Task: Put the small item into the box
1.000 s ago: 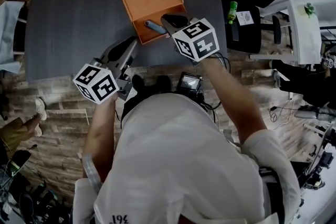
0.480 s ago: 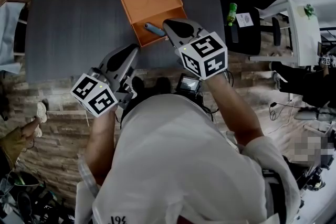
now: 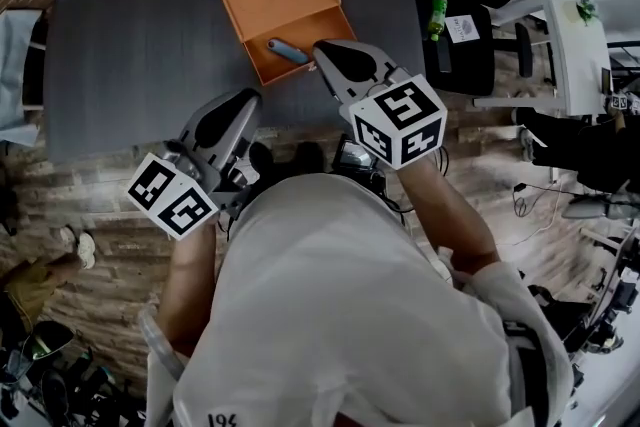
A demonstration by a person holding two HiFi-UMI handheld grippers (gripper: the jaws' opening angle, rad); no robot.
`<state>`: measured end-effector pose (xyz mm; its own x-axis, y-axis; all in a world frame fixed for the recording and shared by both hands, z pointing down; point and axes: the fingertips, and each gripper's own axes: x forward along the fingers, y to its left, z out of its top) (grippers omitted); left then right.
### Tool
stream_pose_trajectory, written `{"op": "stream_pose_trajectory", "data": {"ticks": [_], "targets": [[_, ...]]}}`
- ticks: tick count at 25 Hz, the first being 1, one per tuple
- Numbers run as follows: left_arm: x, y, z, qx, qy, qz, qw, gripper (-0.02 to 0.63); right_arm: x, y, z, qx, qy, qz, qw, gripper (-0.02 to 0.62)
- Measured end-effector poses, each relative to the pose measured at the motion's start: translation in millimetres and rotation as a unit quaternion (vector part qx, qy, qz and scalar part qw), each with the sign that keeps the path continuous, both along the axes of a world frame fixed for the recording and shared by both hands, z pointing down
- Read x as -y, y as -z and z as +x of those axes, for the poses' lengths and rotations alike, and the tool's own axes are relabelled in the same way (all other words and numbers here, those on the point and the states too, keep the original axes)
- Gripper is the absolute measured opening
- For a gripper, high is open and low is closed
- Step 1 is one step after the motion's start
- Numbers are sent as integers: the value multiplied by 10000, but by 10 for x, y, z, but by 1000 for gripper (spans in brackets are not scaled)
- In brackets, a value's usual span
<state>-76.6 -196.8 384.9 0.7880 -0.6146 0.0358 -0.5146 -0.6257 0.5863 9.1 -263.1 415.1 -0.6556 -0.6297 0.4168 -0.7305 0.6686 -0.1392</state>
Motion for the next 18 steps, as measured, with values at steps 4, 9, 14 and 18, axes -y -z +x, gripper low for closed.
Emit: {"op": "stream_pose_trajectory", "data": {"ticks": [4,9,14,18], "targets": [[-15,70,26,-33,-36,51,10000,40,-50,47,68,141,-122,-39,9998,14],[-68,136,87,-34,-127,115,9998,40,-143,133,149,273,-246,6,9993,14],[-97,207,63,-26,-128,179,9998,40,-196,200,162,328,-189,82,9993,12],[-149,241,24,22,-96,235,9997,40,-279,243,154,372,-104,107,9992,12]]}}
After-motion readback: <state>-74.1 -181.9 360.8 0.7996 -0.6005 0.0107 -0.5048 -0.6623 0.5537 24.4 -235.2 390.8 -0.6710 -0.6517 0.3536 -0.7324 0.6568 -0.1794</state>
